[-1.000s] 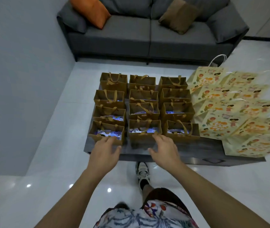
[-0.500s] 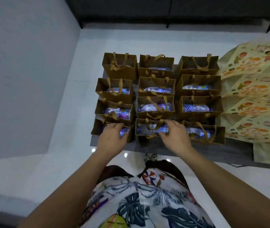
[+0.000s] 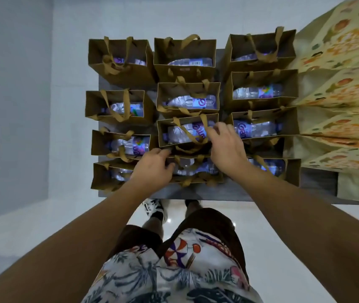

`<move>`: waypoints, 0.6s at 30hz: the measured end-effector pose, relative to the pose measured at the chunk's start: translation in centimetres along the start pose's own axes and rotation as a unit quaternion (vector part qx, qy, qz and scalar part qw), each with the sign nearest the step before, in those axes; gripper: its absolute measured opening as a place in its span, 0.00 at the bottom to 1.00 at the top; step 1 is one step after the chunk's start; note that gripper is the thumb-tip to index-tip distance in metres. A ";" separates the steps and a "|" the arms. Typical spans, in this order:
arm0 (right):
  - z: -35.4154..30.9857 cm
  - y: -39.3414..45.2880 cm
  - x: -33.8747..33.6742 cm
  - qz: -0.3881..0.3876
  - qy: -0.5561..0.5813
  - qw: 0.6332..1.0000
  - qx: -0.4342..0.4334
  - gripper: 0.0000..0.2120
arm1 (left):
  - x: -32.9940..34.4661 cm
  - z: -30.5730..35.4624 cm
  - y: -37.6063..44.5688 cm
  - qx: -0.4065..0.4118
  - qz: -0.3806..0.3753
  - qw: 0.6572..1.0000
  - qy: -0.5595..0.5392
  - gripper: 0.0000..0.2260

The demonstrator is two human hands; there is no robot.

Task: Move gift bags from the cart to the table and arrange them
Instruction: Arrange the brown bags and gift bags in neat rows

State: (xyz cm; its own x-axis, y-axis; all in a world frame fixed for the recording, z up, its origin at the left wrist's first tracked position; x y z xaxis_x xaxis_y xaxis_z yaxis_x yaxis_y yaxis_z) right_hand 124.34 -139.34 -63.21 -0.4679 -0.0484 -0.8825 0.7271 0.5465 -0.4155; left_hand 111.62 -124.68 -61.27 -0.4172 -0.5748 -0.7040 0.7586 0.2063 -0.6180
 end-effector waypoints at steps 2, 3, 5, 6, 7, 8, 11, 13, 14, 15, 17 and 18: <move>-0.7 1.4 1.3 -0.025 -0.061 0.997 -0.047 0.34 | 0.1 0.1 1.0 0.007 -0.001 1.000 0.004 0.21; -0.9 1.9 1.8 -0.035 -0.085 0.994 -0.065 0.36 | 0.0 0.0 1.4 0.007 -0.001 1.000 0.005 0.20; -1.1 2.6 2.8 -0.045 -0.109 0.990 -0.082 0.36 | -0.3 -0.4 2.1 0.003 0.005 1.000 0.002 0.19; -1.0 3.0 3.2 -0.043 -0.108 0.990 -0.080 0.34 | -0.4 -0.5 2.4 0.004 0.010 1.000 0.000 0.18; -0.9 3.2 3.3 -0.038 -0.099 0.992 -0.074 0.29 | -0.6 -0.6 2.6 0.005 0.014 1.000 -0.003 0.17; -0.9 3.3 3.4 -0.027 -0.090 0.993 -0.071 0.24 | -0.8 -0.7 2.8 0.007 0.017 1.000 -0.005 0.17; -1.1 3.0 2.6 0.036 -0.047 0.995 -0.081 0.13 | -1.0 -0.6 3.1 0.009 0.018 1.000 -0.007 0.16; -1.4 2.3 2.0 0.077 0.011 0.993 -0.091 0.11 | -1.2 -0.6 3.3 0.006 0.015 1.000 -0.010 0.17; -1.7 2.0 1.6 0.101 0.041 0.989 -0.098 0.10 | -1.2 -0.5 3.3 0.006 0.014 1.000 -0.010 0.17; -1.8 1.7 1.2 0.119 0.069 0.985 -0.101 0.09 | -1.3 -0.4 3.3 0.009 0.013 1.000 -0.009 0.18; -2.0 1.6 1.0 0.120 0.110 0.982 -0.094 0.10 | -1.5 -0.2 3.2 0.013 0.015 1.000 -0.012 0.18; -2.0 1.7 1.0 0.110 0.130 0.982 -0.083 0.11 | -1.7 -0.1 3.2 0.014 0.016 1.000 -0.015 0.18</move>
State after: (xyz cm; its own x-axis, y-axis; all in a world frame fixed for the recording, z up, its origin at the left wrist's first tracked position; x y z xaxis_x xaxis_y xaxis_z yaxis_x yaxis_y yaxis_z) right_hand 124.08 -136.79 -64.38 -0.4376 0.2888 -0.8516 0.7425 0.6502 -0.1610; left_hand 114.64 -122.97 -62.11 -0.3782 -0.5916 -0.7120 0.7855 0.2020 -0.5850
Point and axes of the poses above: each hand's wrist, its own y-axis towards the middle knuckle, its own x-axis out of the palm, z = x × y, the point moved 9 cm from there along y, towards the middle knuckle, and after that the axes turned 3 degrees about x, right-handed, at the moved point
